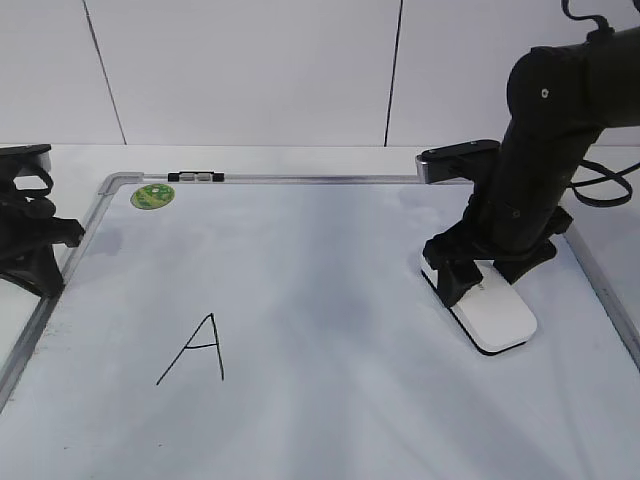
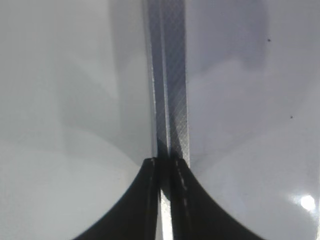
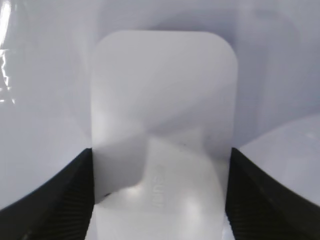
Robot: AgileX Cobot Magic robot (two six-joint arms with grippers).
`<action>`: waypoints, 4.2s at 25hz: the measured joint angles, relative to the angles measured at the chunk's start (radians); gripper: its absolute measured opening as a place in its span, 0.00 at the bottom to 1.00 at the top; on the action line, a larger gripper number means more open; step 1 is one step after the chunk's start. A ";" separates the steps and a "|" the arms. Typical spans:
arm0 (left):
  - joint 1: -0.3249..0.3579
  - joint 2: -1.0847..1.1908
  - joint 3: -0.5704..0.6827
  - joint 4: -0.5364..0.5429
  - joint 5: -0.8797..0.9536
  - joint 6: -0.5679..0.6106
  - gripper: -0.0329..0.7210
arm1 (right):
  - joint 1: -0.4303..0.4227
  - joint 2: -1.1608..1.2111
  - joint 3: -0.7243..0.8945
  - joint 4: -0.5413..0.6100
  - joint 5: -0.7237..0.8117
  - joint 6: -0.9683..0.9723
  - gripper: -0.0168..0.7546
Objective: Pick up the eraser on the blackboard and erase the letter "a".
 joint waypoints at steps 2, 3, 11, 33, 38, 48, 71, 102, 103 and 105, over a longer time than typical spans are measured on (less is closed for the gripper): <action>0.000 0.000 0.000 0.000 0.000 0.000 0.07 | 0.000 0.000 -0.001 0.011 0.002 -0.005 0.76; 0.000 0.000 0.000 0.000 0.000 0.000 0.07 | 0.006 0.000 -0.001 0.022 0.002 -0.015 0.76; 0.000 0.000 0.000 0.000 0.000 0.000 0.07 | 0.170 0.002 -0.001 0.062 0.008 -0.061 0.76; 0.000 0.000 0.000 0.000 0.000 0.000 0.07 | 0.037 -0.112 -0.054 0.068 0.136 -0.055 0.76; 0.000 0.000 0.000 0.000 0.000 0.000 0.07 | -0.118 -0.121 -0.054 0.053 0.144 -0.042 0.76; 0.000 0.000 0.000 0.000 0.000 0.000 0.08 | -0.323 -0.121 -0.045 0.048 0.146 -0.025 0.76; 0.000 0.000 0.000 0.002 0.000 0.000 0.09 | -0.337 -0.121 0.048 0.081 0.045 -0.004 0.76; 0.000 0.000 0.000 0.002 0.000 0.002 0.09 | -0.337 -0.076 0.045 0.092 0.001 -0.003 0.88; 0.000 0.000 0.000 0.002 0.000 0.002 0.09 | -0.337 -0.076 0.033 0.092 0.009 -0.003 0.88; 0.000 0.000 0.000 0.002 0.000 0.002 0.09 | -0.337 -0.073 -0.003 0.092 0.051 -0.003 0.88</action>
